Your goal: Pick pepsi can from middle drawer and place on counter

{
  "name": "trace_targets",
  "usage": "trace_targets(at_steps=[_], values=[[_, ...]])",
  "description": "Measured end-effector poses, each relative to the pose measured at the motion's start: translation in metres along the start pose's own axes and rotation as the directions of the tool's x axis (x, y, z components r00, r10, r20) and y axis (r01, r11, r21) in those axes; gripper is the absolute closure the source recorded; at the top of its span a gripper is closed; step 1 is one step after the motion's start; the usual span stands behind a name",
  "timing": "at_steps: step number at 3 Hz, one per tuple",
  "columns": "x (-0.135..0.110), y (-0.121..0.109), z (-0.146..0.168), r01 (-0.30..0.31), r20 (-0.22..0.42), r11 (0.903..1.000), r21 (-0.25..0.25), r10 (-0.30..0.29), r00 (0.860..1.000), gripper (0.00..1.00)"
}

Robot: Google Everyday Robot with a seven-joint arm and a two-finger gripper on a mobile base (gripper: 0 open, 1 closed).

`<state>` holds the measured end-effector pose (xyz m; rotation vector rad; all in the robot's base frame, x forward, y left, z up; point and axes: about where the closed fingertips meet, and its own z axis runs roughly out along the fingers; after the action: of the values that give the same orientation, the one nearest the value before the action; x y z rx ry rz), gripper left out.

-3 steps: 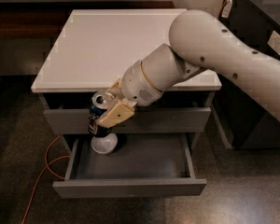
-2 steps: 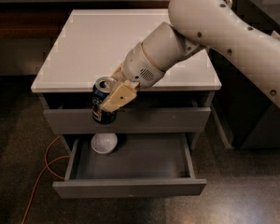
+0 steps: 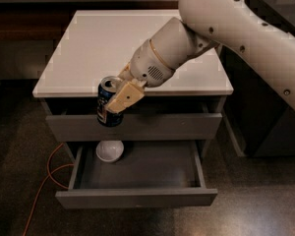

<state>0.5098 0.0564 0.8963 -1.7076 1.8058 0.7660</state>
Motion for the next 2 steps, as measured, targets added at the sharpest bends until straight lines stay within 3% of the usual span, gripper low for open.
trace_targets(at_steps=[2], values=[[-0.014,-0.020,-0.039,-0.053,-0.026,0.9976,0.045,0.054,0.998,1.00]])
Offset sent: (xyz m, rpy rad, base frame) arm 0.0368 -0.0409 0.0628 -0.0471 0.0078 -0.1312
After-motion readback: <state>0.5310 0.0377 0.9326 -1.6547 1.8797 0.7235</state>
